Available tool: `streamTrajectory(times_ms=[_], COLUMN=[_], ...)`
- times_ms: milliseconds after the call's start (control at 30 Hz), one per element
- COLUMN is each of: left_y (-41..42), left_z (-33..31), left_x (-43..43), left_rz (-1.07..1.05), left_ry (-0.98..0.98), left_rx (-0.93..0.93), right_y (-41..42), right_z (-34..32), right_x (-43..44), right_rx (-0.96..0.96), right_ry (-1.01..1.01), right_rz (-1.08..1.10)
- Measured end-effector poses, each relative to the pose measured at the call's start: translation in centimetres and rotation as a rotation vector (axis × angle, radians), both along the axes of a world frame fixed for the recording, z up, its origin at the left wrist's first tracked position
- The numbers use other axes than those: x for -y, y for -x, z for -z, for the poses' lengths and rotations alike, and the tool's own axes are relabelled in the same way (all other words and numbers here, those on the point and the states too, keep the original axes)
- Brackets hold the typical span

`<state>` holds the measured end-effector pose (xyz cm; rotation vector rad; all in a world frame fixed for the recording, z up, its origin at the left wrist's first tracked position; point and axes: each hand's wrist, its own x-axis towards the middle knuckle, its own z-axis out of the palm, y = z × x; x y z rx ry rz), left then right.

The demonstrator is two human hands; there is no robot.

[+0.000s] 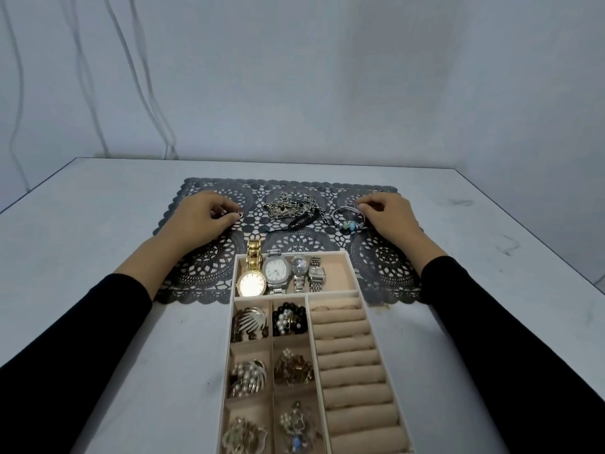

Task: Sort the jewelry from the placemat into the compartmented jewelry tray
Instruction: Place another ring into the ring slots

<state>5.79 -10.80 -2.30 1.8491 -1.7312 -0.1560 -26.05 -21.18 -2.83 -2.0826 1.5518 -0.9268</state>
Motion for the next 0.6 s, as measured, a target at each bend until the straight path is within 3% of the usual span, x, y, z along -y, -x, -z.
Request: streamTrajectory(times_ms=[600], left_y=[-0.5], left_z=[0.9], left_x=[3.1], left_rz=[0.095], left_ry=[0.009], left_rx=[-0.031], right_y=[-0.4], right_z=[-0.2], right_x=[3.4], right_rx=[0.007], right_ry=[-0.089], right_rz=[-0.205])
